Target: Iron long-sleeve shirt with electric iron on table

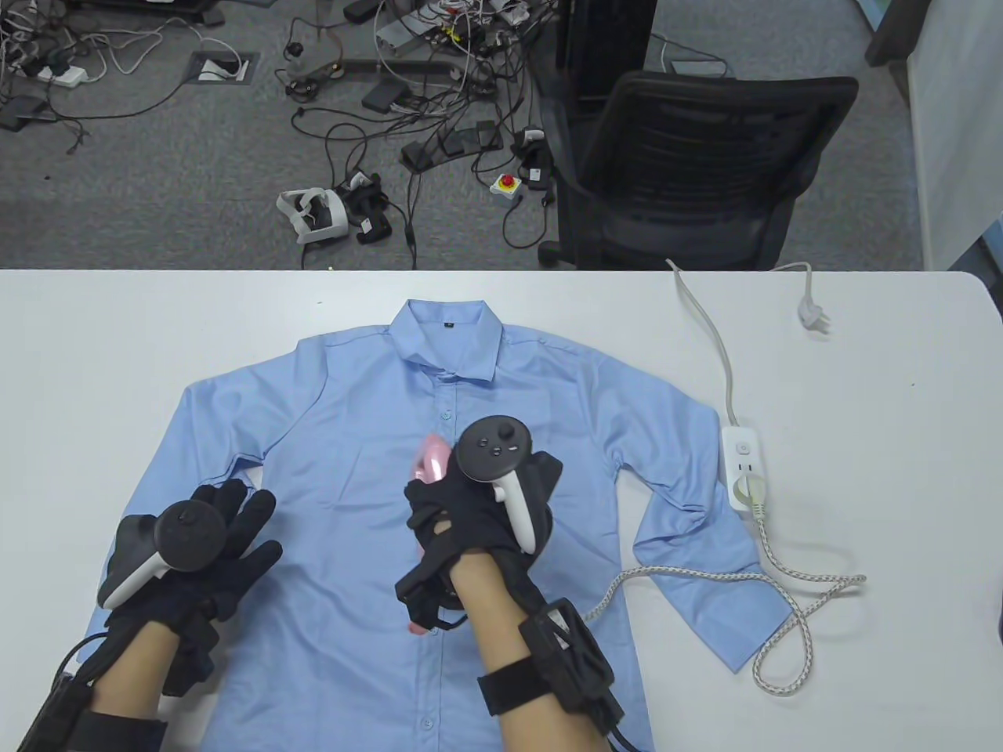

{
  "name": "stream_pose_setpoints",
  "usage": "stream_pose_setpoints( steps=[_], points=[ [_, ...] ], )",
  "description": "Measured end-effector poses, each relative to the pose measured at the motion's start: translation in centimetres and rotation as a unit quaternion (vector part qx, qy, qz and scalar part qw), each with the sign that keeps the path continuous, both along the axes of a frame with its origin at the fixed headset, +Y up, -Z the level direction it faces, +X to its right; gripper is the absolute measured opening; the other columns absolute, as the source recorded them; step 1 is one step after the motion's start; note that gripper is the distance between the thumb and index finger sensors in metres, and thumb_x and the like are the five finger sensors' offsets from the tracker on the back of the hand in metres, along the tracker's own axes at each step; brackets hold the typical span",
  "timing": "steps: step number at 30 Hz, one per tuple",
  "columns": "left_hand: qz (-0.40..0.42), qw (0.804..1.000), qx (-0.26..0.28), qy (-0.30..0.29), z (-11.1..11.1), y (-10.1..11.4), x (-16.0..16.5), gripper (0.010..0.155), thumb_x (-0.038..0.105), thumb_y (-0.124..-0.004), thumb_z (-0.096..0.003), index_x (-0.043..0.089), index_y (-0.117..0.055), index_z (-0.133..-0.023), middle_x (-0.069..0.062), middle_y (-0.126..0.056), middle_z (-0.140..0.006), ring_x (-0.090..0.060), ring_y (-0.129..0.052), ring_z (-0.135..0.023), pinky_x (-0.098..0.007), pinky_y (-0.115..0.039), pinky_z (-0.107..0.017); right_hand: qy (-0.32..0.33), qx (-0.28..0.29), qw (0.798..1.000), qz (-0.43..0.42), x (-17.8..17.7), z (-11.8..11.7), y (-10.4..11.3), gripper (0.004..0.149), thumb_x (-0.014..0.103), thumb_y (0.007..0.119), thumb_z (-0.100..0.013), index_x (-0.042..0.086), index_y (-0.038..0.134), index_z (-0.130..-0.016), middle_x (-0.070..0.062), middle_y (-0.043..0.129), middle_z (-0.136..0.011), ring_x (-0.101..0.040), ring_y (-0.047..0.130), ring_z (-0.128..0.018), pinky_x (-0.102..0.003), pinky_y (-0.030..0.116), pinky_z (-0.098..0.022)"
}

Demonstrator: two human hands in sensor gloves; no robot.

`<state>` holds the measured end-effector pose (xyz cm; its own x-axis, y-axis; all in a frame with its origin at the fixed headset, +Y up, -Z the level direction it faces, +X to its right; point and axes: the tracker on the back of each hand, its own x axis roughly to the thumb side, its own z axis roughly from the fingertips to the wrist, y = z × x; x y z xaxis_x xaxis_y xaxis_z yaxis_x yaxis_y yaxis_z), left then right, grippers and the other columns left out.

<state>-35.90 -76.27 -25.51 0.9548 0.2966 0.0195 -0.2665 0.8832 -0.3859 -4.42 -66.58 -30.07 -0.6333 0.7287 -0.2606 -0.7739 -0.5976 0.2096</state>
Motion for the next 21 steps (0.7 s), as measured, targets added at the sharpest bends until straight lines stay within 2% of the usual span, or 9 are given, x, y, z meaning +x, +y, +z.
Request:
stream_pose_setpoints(
  steps=[5,9,15,21],
  points=[
    [-0.022,1.000,-0.017,-0.001,-0.2,-0.4,0.0,0.069,0.067,-0.055,-0.0493,0.042,-0.028,-0.108,-0.002,-0.011,-0.121,-0.034,-0.008,-0.108,-0.066,-0.009,-0.069,0.054,0.025,0.998,-0.001,-4.9,-1.7,-3.0,0.082,0.035,0.077,-0.038,0.002,0.028,-0.094,-0.010,0.066,-0.074,-0.016,0.095,-0.044,-0.040,0.086,-0.039],
    [-0.030,0.999,-0.023,-0.010,-0.2,-0.5,0.5,0.069,0.067,-0.055,-0.0494,0.043,-0.028,-0.108,-0.002,-0.010,-0.121,-0.033,-0.008,-0.108,-0.066,-0.008,-0.069,0.070,0.022,0.997,-0.035,-7.0,-2.6,-4.8,0.082,0.034,0.077,-0.039,0.003,0.027,-0.095,-0.010,0.065,-0.076,-0.016,0.094,-0.045,-0.040,0.086,-0.040],
    [-0.037,0.999,-0.029,-0.015,-0.1,-0.6,0.7,0.069,0.067,-0.055,-0.0494,0.043,-0.028,-0.108,-0.002,-0.010,-0.121,-0.033,-0.008,-0.108,-0.066,-0.008,-0.069,0.078,0.047,0.995,-0.052,-8.8,-4.0,-5.7,0.082,0.034,0.077,-0.039,0.004,0.026,-0.095,-0.009,0.064,-0.077,-0.016,0.094,-0.047,-0.040,0.086,-0.041],
    [-0.049,0.998,-0.042,-0.027,-0.1,-1.1,1.2,0.068,0.067,-0.055,-0.0496,0.044,-0.027,-0.107,-0.001,-0.007,-0.120,-0.033,-0.007,-0.108,-0.066,-0.008,-0.069,0.080,0.038,0.994,-0.062,-9.7,-5.3,-6.2,0.082,0.034,0.077,-0.039,0.005,0.026,-0.095,-0.009,0.063,-0.078,-0.017,0.094,-0.048,-0.040,0.085,-0.042]
  ],
)
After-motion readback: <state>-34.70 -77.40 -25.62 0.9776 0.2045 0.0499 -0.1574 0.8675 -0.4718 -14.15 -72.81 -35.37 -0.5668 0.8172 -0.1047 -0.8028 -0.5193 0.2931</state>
